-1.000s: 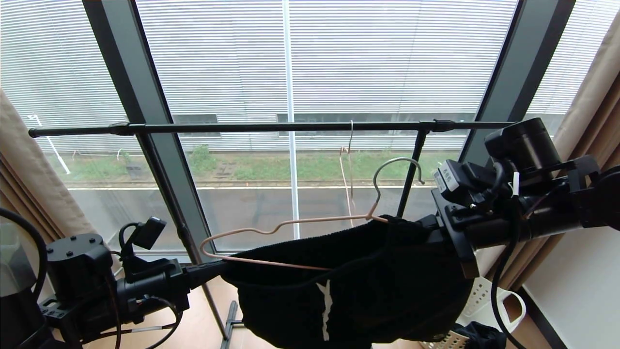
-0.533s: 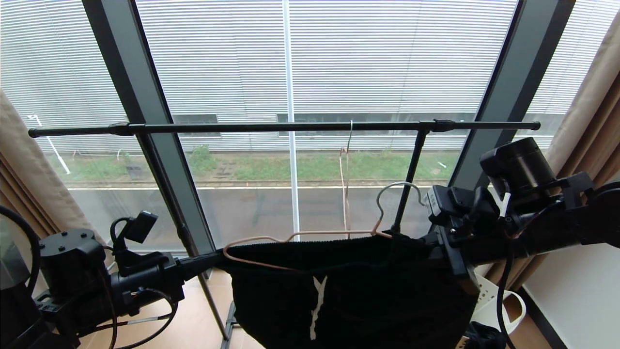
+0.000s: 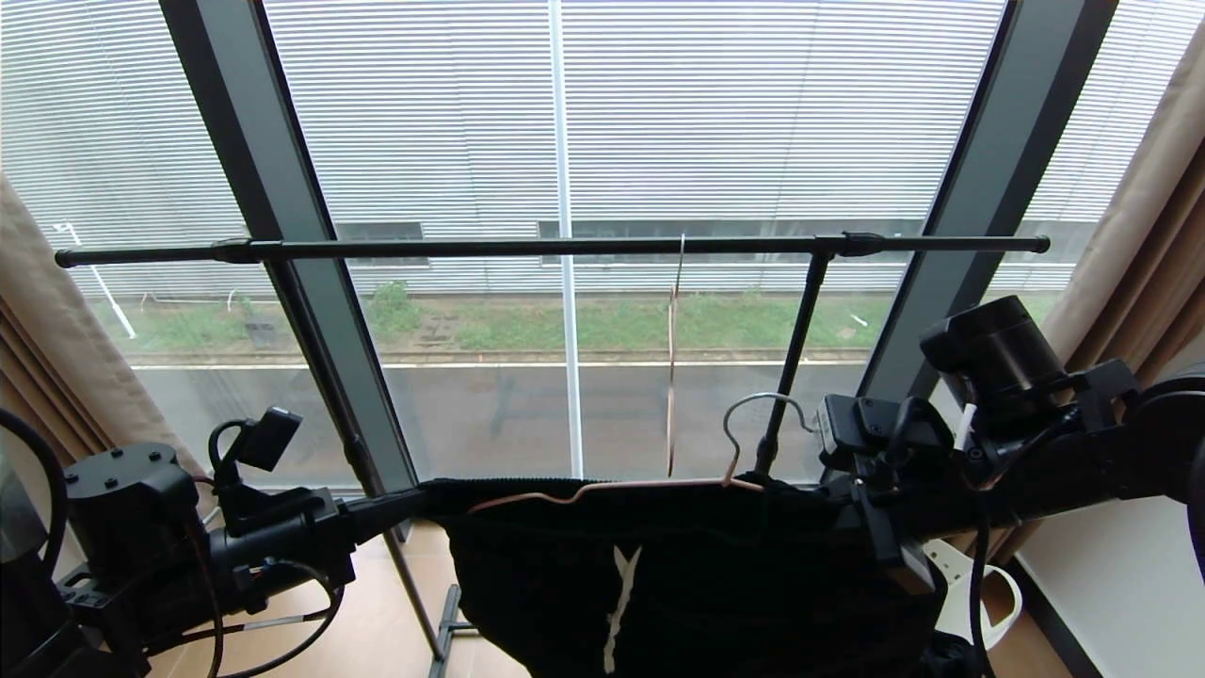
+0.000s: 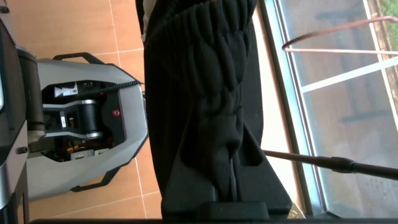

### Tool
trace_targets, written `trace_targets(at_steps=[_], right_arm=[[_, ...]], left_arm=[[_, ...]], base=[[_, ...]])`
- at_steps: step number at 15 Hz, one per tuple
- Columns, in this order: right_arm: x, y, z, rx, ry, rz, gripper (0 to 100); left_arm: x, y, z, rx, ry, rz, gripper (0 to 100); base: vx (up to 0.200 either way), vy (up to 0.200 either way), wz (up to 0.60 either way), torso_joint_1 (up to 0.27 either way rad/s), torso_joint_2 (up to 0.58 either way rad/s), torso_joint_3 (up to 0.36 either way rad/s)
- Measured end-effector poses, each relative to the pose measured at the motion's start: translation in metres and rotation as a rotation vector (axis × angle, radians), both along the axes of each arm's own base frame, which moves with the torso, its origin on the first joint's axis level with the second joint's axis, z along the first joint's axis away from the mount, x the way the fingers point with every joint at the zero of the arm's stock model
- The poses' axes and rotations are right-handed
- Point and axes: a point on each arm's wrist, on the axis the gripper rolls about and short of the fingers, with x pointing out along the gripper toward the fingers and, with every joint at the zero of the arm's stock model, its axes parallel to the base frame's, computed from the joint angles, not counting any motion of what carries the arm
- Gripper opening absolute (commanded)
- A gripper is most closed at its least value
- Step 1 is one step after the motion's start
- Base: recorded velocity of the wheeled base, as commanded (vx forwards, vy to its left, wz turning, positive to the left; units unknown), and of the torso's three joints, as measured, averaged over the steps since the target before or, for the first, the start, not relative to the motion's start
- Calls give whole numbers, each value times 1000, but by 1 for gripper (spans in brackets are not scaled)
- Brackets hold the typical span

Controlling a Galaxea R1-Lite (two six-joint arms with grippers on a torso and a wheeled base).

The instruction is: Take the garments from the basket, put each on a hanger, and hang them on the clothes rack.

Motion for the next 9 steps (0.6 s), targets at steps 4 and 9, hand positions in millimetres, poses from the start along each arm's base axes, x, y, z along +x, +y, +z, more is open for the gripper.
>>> trace_targets(at_steps=[4, 9], right_arm=[[1, 3, -8, -22, 23, 2, 0], [8, 19, -20, -62, -9, 11, 0]], left_arm=[[-2, -1, 4, -1, -16, -4, 0], [-8, -5, 13, 7, 91, -22, 0]], base=[[0, 0, 0, 0, 0, 0], [0, 0, 0, 0, 0, 0]])
